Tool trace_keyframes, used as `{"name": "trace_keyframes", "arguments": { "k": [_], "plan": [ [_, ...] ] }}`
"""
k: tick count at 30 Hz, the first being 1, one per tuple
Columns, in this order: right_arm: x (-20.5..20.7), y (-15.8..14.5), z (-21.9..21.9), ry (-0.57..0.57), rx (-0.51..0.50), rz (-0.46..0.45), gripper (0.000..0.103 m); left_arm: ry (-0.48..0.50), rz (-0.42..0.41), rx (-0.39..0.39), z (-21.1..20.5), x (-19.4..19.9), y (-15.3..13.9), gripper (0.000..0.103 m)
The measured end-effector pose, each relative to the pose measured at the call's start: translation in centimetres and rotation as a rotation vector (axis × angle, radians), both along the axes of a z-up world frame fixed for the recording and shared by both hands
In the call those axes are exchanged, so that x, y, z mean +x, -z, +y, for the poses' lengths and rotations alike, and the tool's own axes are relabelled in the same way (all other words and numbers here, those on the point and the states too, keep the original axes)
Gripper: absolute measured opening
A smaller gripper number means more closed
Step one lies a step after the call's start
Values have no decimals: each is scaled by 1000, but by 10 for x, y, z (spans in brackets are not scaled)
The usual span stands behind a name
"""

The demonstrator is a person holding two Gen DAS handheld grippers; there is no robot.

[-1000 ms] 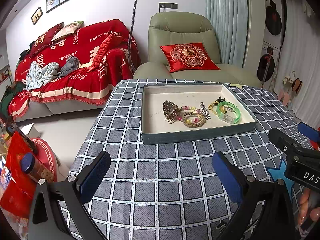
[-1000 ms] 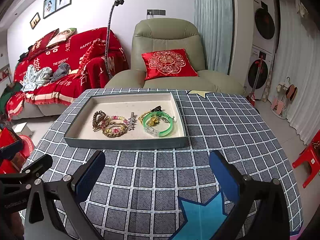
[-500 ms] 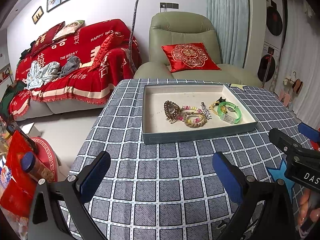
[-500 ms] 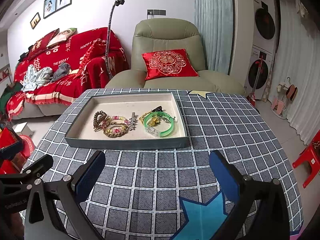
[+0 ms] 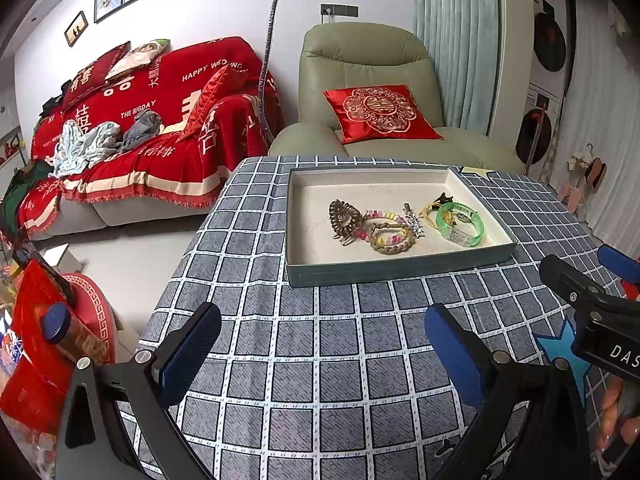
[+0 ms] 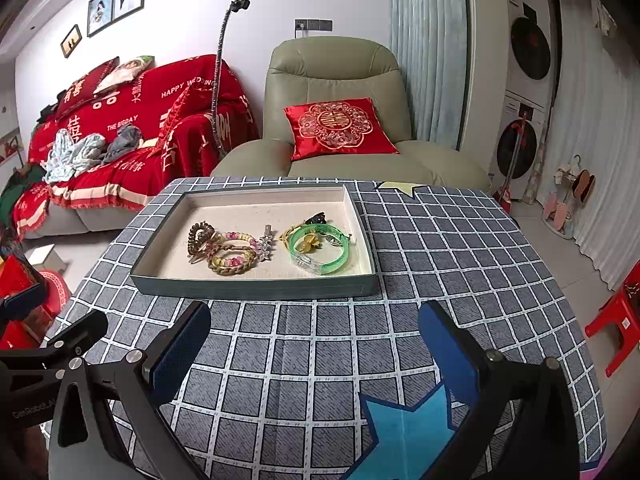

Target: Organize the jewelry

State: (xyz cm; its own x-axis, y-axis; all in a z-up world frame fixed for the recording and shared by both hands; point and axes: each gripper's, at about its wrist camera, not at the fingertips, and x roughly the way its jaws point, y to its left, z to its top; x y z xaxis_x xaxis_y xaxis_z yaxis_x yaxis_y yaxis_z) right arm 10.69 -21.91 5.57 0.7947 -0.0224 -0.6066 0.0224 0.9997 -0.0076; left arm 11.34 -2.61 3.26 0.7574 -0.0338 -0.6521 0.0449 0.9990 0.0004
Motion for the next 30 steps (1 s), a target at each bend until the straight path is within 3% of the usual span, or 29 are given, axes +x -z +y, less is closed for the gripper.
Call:
{"name": "trace_keyframes", "arguments": {
  "k": [30],
  "plan": [
    [-1, -1, 3, -4, 1, -2, 103, 0, 3, 1, -2, 0, 2, 103]
  ]
}}
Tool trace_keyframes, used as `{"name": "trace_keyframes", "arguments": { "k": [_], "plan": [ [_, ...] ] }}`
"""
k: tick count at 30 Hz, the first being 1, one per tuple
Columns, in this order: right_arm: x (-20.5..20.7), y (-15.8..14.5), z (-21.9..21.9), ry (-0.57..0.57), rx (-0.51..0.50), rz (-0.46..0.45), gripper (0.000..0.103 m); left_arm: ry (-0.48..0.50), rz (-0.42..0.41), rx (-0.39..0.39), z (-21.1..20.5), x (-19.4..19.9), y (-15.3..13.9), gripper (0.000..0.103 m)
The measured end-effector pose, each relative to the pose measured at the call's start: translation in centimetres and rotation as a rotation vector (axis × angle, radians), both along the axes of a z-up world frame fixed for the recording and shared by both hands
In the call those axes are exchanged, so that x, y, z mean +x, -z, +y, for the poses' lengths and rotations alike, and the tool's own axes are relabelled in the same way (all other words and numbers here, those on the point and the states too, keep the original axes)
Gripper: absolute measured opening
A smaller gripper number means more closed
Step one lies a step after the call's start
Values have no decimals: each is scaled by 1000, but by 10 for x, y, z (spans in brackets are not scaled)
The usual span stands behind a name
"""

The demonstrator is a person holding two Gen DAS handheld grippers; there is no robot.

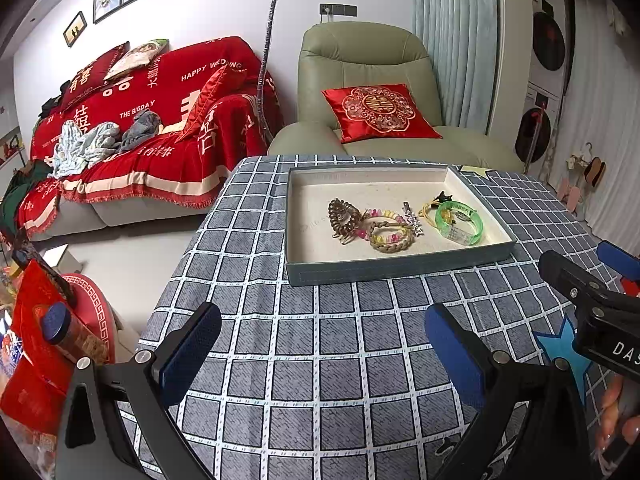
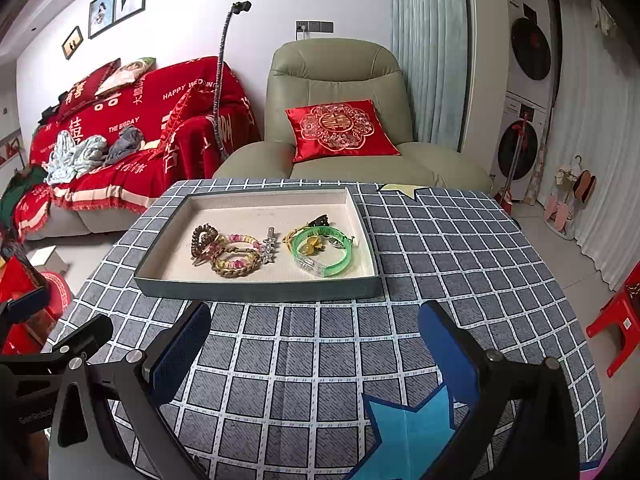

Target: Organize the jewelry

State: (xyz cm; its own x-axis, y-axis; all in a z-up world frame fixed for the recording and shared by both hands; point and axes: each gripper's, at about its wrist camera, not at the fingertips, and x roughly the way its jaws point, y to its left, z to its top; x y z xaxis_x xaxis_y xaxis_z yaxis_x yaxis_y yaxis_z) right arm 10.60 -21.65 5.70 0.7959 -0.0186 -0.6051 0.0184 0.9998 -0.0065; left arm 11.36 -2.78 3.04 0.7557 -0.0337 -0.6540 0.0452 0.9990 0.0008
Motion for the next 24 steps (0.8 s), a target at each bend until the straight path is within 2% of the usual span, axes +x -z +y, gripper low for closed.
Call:
{"name": "trace_keyframes", "arguments": {
  "k": [24],
  "plan": [
    [0, 1, 0, 0, 1, 0, 103, -13, -11, 9, 4, -1, -2, 103]
  ]
}}
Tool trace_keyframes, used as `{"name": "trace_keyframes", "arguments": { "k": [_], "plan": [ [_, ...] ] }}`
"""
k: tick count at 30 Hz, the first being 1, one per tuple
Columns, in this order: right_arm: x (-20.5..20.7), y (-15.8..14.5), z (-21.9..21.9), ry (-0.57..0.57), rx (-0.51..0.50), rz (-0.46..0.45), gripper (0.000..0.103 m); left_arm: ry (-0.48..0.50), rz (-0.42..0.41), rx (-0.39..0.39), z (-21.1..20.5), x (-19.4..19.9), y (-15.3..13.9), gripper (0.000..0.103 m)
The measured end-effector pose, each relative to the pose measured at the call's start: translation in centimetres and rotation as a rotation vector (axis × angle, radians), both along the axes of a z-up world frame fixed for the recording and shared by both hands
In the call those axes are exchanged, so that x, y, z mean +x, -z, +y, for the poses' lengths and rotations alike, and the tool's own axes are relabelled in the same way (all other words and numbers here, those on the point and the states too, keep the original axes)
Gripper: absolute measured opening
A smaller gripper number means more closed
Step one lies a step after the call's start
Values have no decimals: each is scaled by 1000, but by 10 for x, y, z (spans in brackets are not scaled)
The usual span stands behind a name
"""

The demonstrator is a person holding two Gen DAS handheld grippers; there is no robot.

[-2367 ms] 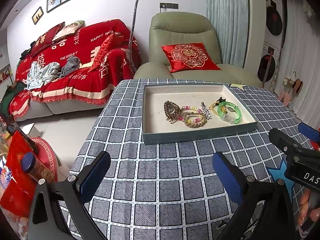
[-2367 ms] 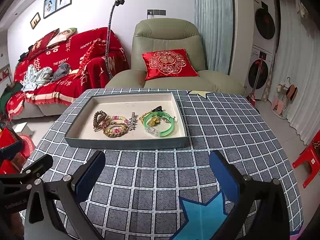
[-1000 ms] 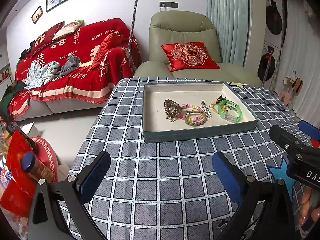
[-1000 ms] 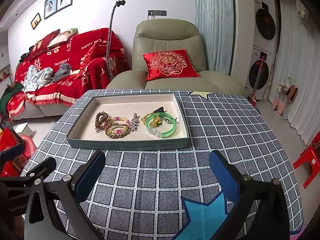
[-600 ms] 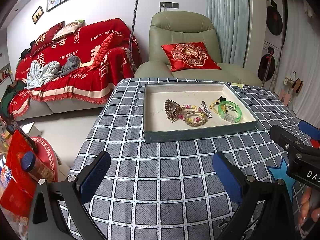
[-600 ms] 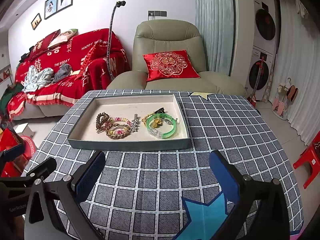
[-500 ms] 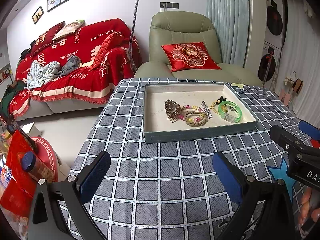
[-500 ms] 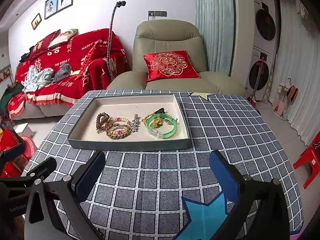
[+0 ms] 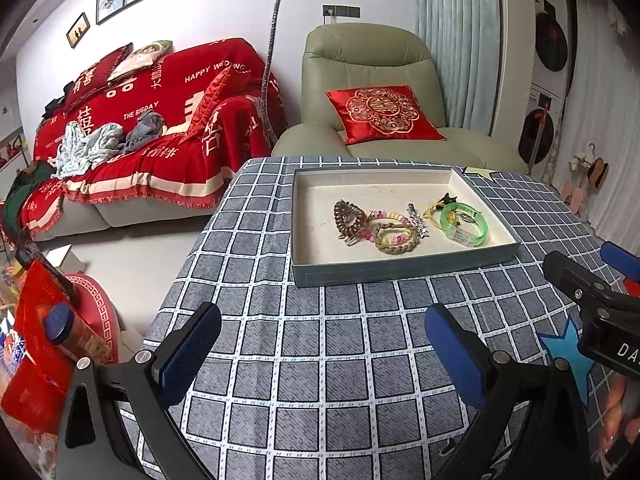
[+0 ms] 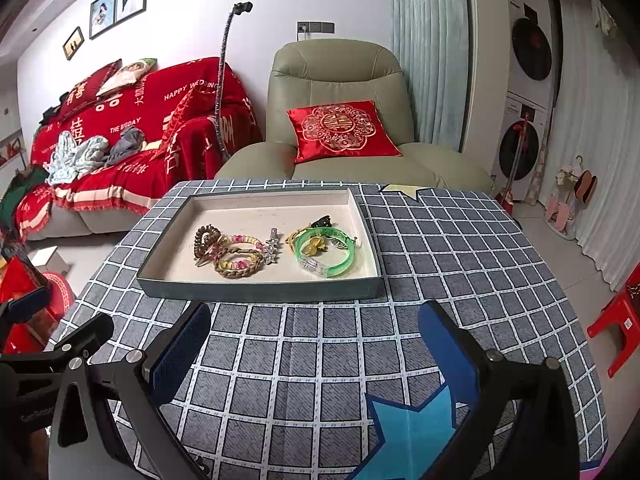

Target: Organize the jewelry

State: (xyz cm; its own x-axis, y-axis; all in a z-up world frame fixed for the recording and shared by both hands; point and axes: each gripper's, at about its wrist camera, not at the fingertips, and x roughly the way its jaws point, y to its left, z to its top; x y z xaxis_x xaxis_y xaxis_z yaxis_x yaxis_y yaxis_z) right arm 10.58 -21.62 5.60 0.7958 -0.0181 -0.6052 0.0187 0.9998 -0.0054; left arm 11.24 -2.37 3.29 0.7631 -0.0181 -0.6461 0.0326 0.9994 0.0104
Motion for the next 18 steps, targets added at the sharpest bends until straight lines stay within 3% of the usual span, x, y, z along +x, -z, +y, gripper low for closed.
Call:
{"name": "trace_keyframes", "arguments": {
  "k": [18],
  "plan": [
    [3, -2, 8, -4, 5, 10, 103, 8, 8, -15, 1, 0, 2, 103]
  ]
}}
